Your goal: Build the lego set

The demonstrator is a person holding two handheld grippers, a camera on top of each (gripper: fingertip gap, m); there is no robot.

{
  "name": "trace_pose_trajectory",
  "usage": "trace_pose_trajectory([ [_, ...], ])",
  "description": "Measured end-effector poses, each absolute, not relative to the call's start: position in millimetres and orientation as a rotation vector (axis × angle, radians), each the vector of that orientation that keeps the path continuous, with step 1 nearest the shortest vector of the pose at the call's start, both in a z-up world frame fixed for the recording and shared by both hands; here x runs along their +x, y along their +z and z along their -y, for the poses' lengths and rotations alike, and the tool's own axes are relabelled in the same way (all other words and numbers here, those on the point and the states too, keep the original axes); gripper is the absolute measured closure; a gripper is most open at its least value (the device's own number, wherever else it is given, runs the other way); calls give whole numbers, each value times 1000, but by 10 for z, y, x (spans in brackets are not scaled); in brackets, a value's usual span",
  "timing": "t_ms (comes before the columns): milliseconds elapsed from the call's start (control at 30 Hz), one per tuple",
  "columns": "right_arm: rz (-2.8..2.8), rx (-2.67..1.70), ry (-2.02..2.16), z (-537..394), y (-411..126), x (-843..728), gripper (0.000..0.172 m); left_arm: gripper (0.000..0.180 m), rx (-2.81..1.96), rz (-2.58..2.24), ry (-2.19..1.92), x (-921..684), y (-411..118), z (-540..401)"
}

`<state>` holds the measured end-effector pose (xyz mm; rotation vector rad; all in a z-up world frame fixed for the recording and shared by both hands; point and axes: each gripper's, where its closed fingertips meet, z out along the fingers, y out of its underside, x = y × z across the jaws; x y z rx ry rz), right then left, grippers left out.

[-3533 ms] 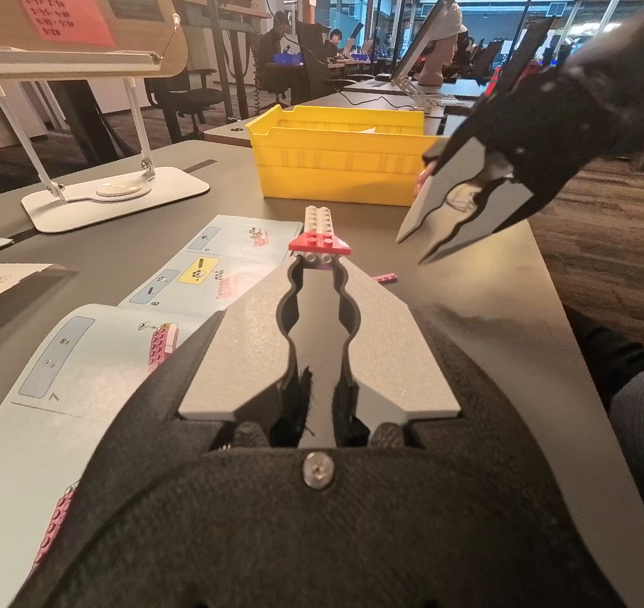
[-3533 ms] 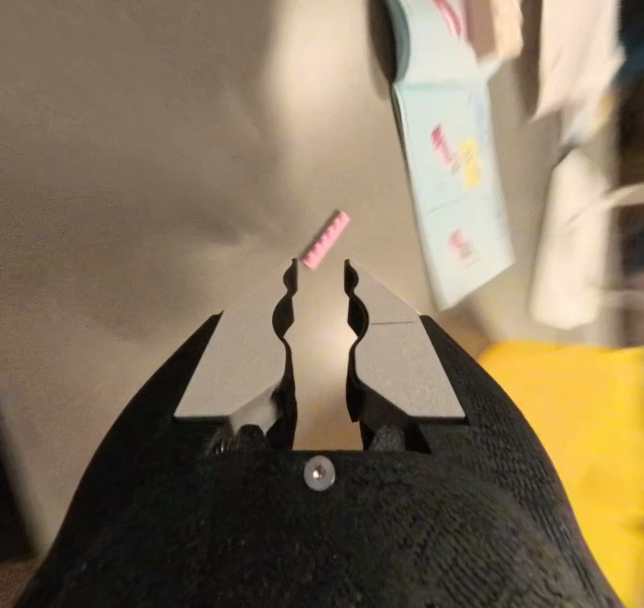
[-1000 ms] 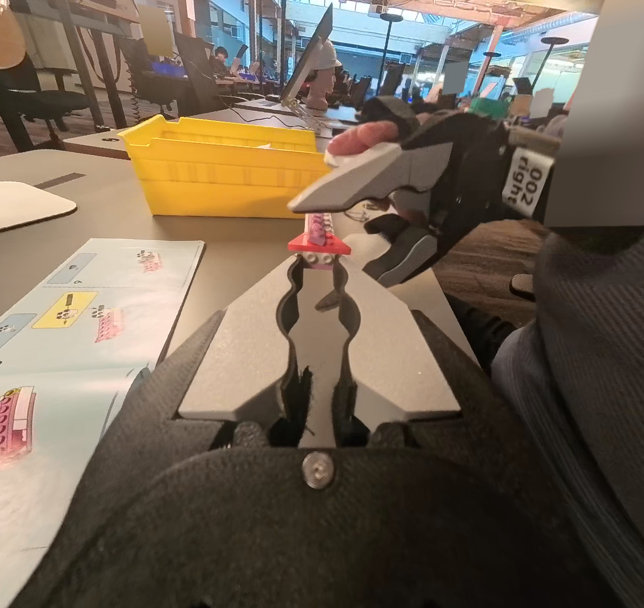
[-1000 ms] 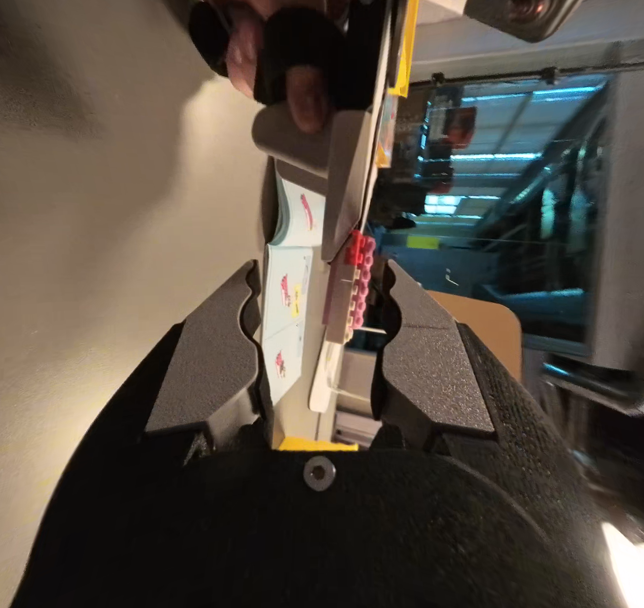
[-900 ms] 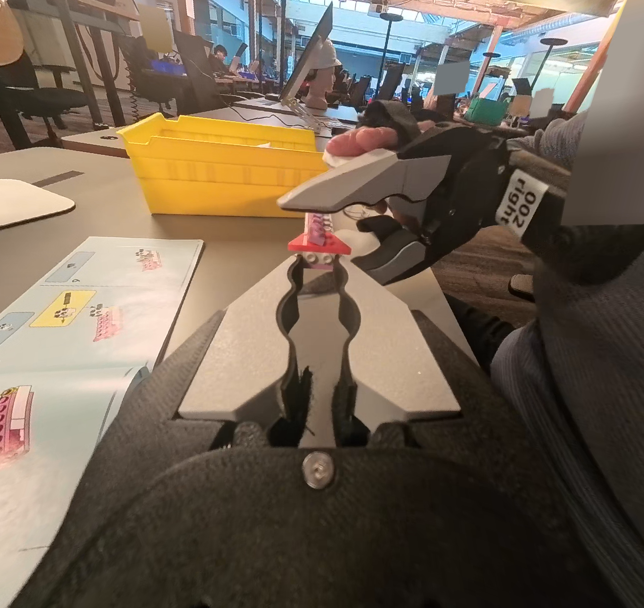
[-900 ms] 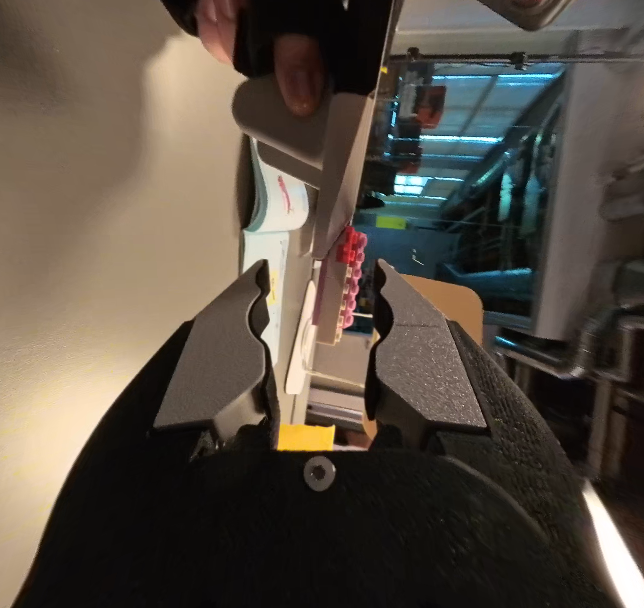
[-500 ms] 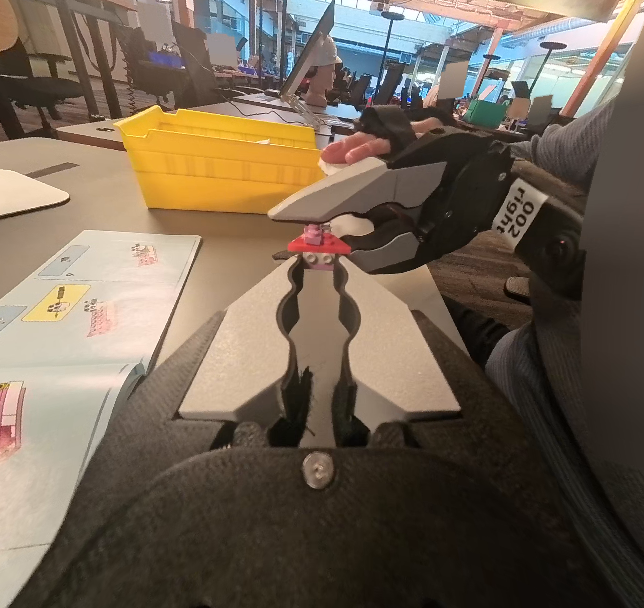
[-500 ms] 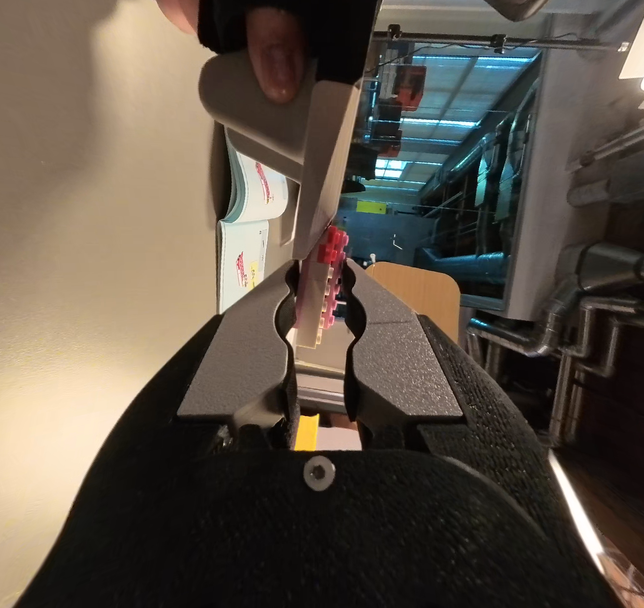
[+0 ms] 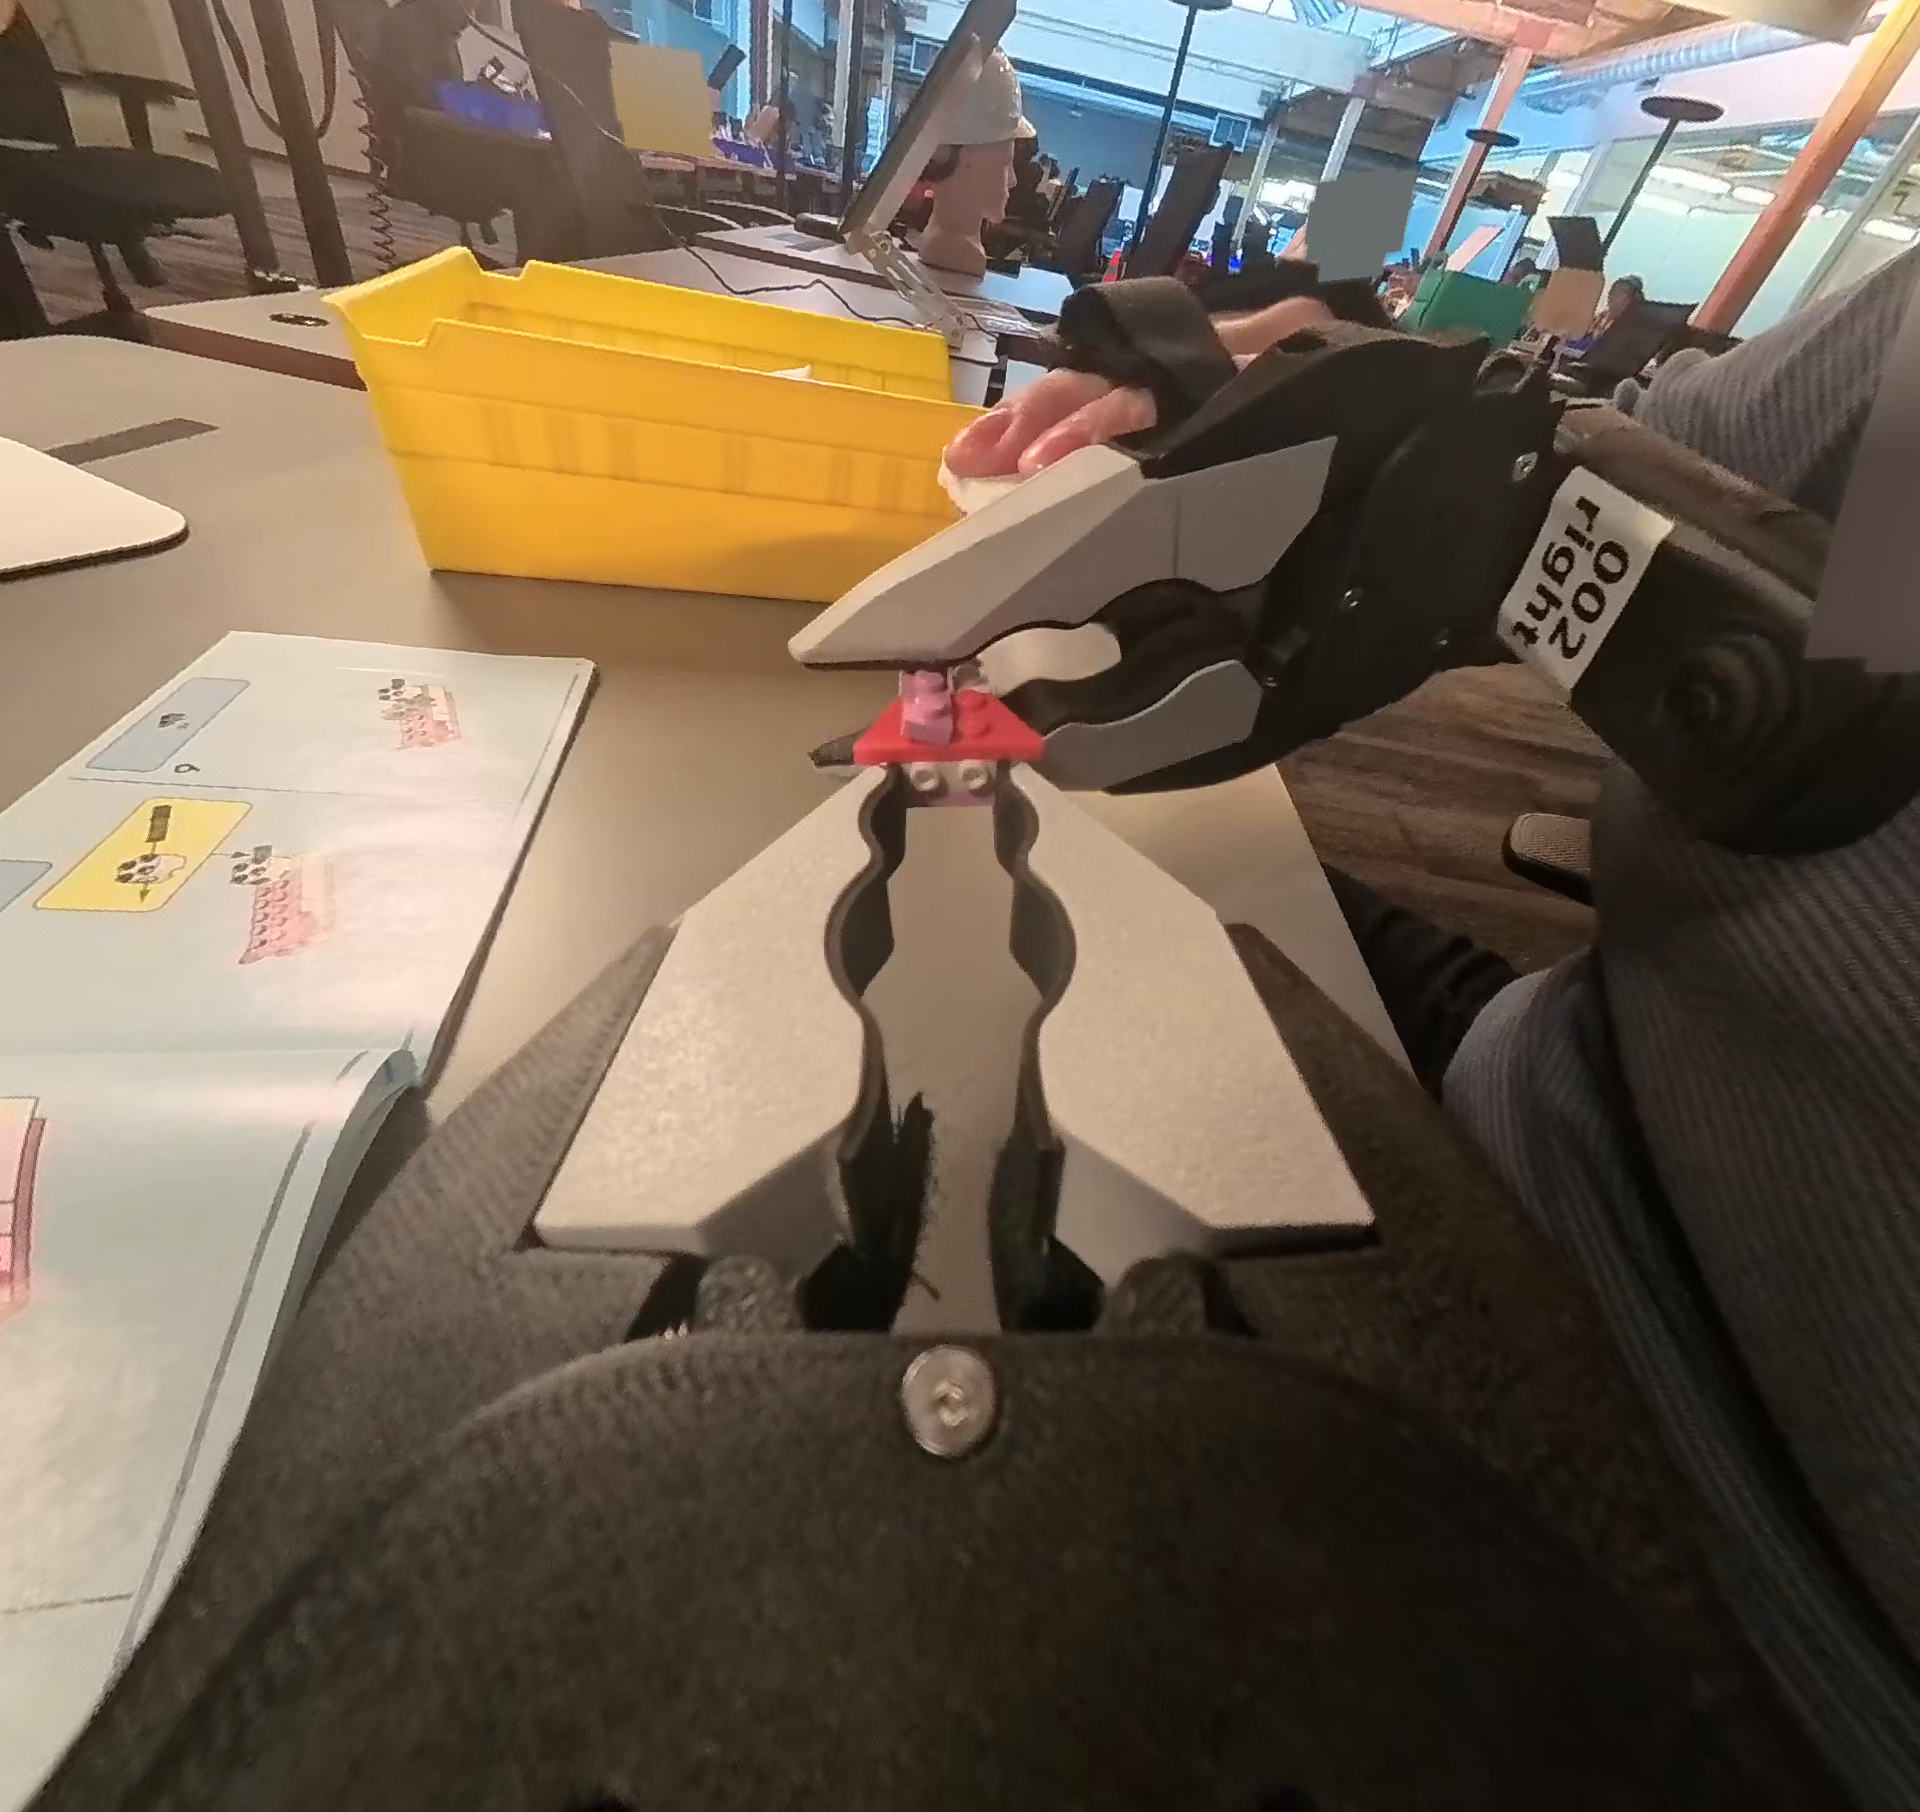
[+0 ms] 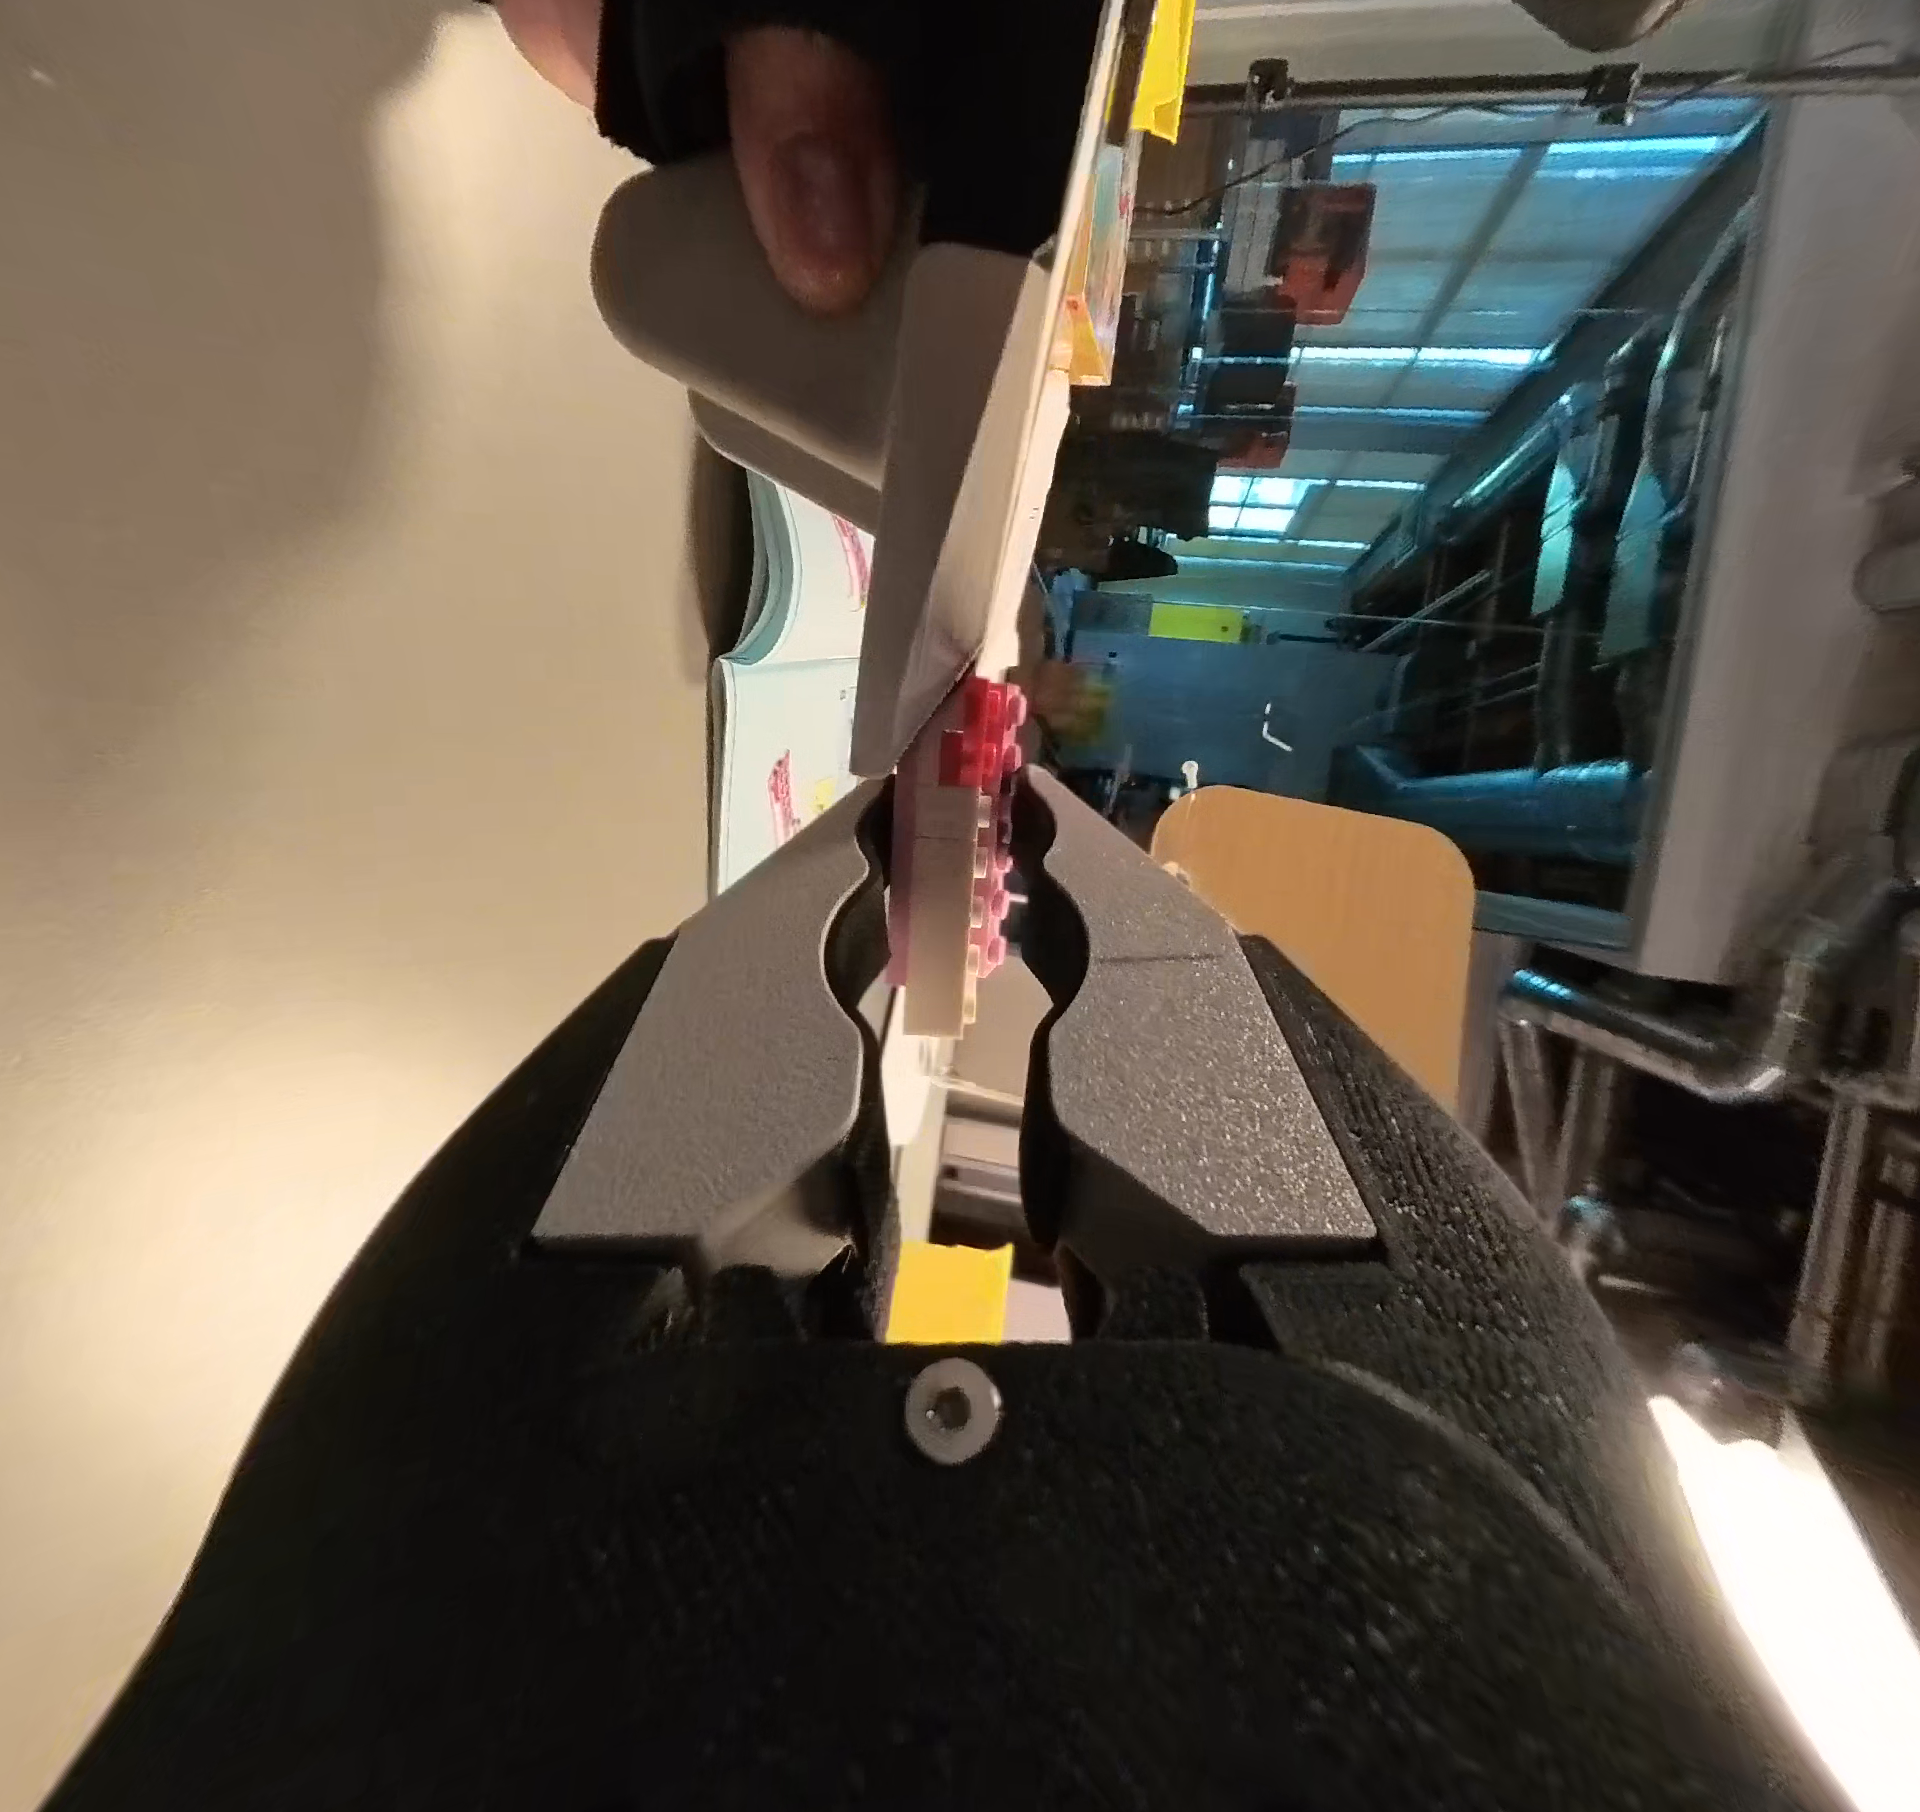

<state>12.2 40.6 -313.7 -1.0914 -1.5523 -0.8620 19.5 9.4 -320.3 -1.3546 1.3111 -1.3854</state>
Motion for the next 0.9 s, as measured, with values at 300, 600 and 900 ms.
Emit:
trace_pose_trajectory([
  [300,1542,-1088,-893,-408,-3140,118,152,165,-1358,-1315,-1364,198,-3217,-103],
  [600,1543,-1175,-817,-427,-3185,130,153,165,-1393,-1308,-1379,210,-3247,-120],
  [900,1515,-1094,-852,-413,-3133,101,143,165,-1402,-1273,-1428,196,-3218,-143],
])
